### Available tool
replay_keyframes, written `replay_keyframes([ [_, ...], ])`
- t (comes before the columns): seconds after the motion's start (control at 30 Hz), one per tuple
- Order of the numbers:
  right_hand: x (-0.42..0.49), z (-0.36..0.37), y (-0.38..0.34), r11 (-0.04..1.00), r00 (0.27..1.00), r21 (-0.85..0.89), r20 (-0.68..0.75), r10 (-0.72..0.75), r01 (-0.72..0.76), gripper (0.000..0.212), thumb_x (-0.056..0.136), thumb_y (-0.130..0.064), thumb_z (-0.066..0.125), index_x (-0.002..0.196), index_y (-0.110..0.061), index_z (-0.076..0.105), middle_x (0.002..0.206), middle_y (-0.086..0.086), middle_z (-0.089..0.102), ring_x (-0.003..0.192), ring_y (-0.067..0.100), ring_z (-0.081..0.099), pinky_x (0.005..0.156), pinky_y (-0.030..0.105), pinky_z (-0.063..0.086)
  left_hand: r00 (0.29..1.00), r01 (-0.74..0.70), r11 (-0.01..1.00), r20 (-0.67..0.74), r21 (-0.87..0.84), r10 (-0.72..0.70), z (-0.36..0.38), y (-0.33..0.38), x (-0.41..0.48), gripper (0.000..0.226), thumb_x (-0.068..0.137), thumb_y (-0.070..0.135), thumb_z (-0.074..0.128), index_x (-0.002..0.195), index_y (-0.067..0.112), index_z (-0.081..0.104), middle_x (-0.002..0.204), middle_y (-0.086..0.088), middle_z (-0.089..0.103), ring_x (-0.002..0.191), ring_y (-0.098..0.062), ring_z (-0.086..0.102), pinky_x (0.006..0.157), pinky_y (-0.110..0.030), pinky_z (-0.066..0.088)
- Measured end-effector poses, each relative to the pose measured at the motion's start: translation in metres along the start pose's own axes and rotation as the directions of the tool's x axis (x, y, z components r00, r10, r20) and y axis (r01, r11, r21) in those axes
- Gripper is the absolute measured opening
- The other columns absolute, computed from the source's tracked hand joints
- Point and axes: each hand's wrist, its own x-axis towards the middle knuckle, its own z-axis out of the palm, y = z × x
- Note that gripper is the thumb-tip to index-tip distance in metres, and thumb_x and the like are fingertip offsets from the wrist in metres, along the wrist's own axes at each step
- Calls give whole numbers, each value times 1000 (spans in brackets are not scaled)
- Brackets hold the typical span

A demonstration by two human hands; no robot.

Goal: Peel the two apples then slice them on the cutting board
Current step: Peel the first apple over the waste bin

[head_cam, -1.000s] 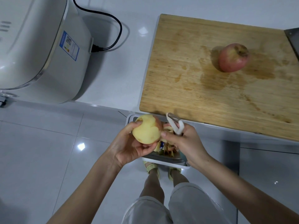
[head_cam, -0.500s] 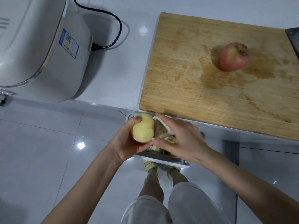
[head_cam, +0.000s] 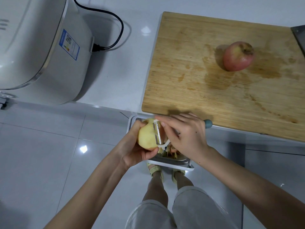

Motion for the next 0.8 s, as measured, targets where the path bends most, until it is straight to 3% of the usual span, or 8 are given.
replay_keyframes([
  [0.17,-5,-4,13,999,1000,45,11,27,-27,23,87,-12,59,100,-23,74,76,-11,73,63,10,66,57,27,47,994,80,993,84,-87,-73,-4,4,-9,39,69,35,56,96,7,61,76,-13,63,56,-21,60,44,-25,52],
  [0.3,-17,7,15,998,989,-39,134,60,-55,21,75,-12,52,78,-23,69,56,-6,63,52,17,58,56,24,47,975,114,993,197,-43,-103,1,14,-19,51,56,33,70,94,2,60,73,-17,58,52,-27,56,37,-25,49],
  [0.4,-28,11,16,982,962,-85,202,184,-170,20,74,-20,48,66,-23,65,50,-6,60,47,18,58,56,17,36,955,117,991,279,-58,-96,10,23,-26,66,34,24,86,90,-1,64,74,-20,58,54,-29,58,38,-28,51],
  [0.47,-30,9,16,950,921,-91,232,312,-299,26,83,-25,46,69,-26,68,48,-6,58,48,15,59,51,19,39,975,89,992,213,-89,-69,11,26,-27,58,47,29,82,94,1,62,77,-19,60,58,-27,60,39,-29,52],
  [0.53,-27,0,10,874,819,-81,318,478,-479,23,92,-33,47,87,-38,69,56,-8,63,52,4,58,55,22,41,995,43,994,91,-100,-34,6,26,-23,40,73,36,64,98,5,59,80,-14,60,64,-22,58,42,-28,53],
  [0.6,-21,-10,1,734,683,61,425,594,-676,20,95,-50,40,89,-51,59,62,-14,62,56,0,55,59,19,38,999,35,993,22,-113,-33,-2,23,-18,34,83,37,53,97,7,59,80,-11,60,66,-19,58,45,-28,54],
  [0.7,-8,-19,-10,444,548,339,650,527,-829,41,75,-84,23,71,-54,50,63,-25,50,62,-1,47,69,22,38,998,58,992,9,-111,-58,-8,16,-13,33,84,37,52,94,6,60,77,-11,61,60,-19,60,48,-29,55],
  [0.8,1,-14,-18,304,499,405,780,379,-863,45,63,-87,42,74,-46,56,63,-15,45,56,4,38,58,20,34,998,60,996,36,-71,-58,-7,10,-12,33,81,35,54,96,6,61,79,-12,63,62,-18,62,49,-29,56],
])
